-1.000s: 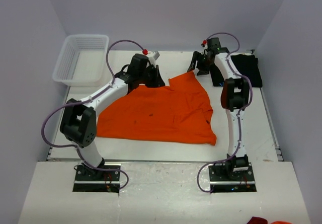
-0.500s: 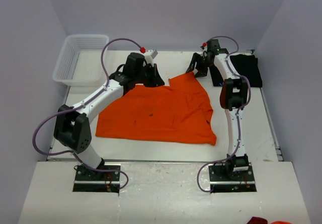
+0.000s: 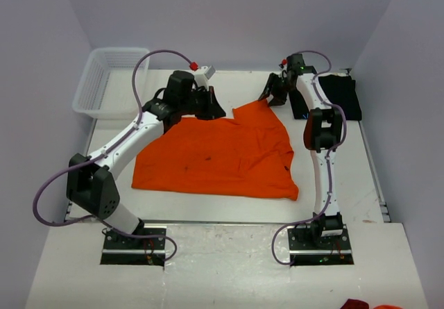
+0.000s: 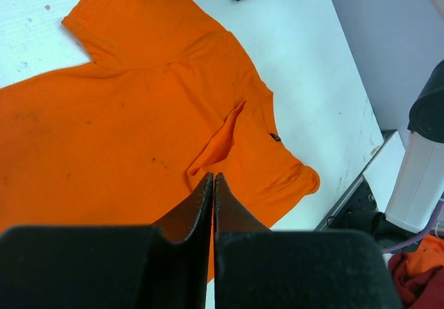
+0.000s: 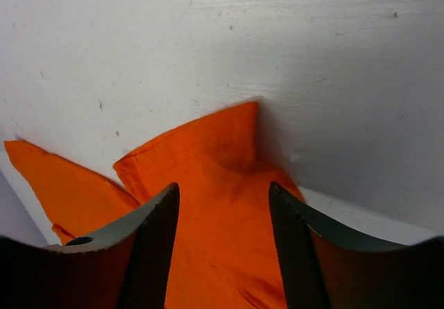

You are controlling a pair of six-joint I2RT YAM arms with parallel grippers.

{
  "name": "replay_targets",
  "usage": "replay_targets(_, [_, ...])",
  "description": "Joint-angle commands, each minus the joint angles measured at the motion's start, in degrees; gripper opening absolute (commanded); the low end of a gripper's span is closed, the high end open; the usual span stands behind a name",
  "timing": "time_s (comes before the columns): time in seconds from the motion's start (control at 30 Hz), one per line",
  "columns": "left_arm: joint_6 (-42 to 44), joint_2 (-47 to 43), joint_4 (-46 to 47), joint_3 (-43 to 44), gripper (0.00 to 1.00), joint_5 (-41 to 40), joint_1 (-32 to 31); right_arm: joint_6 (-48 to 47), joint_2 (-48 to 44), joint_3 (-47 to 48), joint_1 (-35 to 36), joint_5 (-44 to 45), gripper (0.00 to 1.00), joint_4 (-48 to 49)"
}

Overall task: Fold and stack the t-shirts
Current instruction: Grap the side of the flattened tshirt furthest away from the robot with both arms

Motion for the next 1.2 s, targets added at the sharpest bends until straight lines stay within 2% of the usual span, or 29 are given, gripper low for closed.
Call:
replay_targets(0.0, [2.1,-3.6,-0.9,0.8,0.0,2.7,0.3,1.3,0.5,2.7,-0.1,-1.5,0.54,-2.2])
replay_targets(0.07, [2.3,-5.3,-0.8,0.7,0.0,2.7,0.6,1.7,0.4,1.8,0.1,-1.8,0.5,-2.4])
replay_targets(0.37, [2.3,-9.3,2.6,-6.4,0.0,3.7,1.7,3.2,2.0,2.4,2.4,3.0,0.48,-5.8])
replay_targets(0.57, [3.7,-10.8,1.7,-7.7,0.0,4.2,2.4,3.9,1.9,1.7,2.5,3.7,0.45,-6.5])
replay_targets(0.7, [4.1,-11.9,1.8,-8.9,0.0,4.0,2.7,4.1,1.6,1.3,2.6,4.0,0.35,-6.7])
replay_targets(0.8, [4.4,-12.4,1.9,-9.9,0.0,4.2,3.2,4.7,1.1,0.2,2.6,4.3,0.24,-5.8])
replay_targets(0.93, [4.8,-12.3,1.6,-10.1,0.0,4.6,3.3,5.5,-0.2,-1.6,2.8,5.9,0.03,-3.7])
replay_targets(1.0, [4.9,-12.1,1.5,-10.3,0.0,4.3,3.4,5.2,-0.4,-1.4,3.1,6.8,0.0,-2.6])
replay_targets(1.17, [4.5,-11.6,1.6,-12.6,0.0,1.9,3.4,0.5,-5.7,-5.0,4.7,10.7,0.0,2.1])
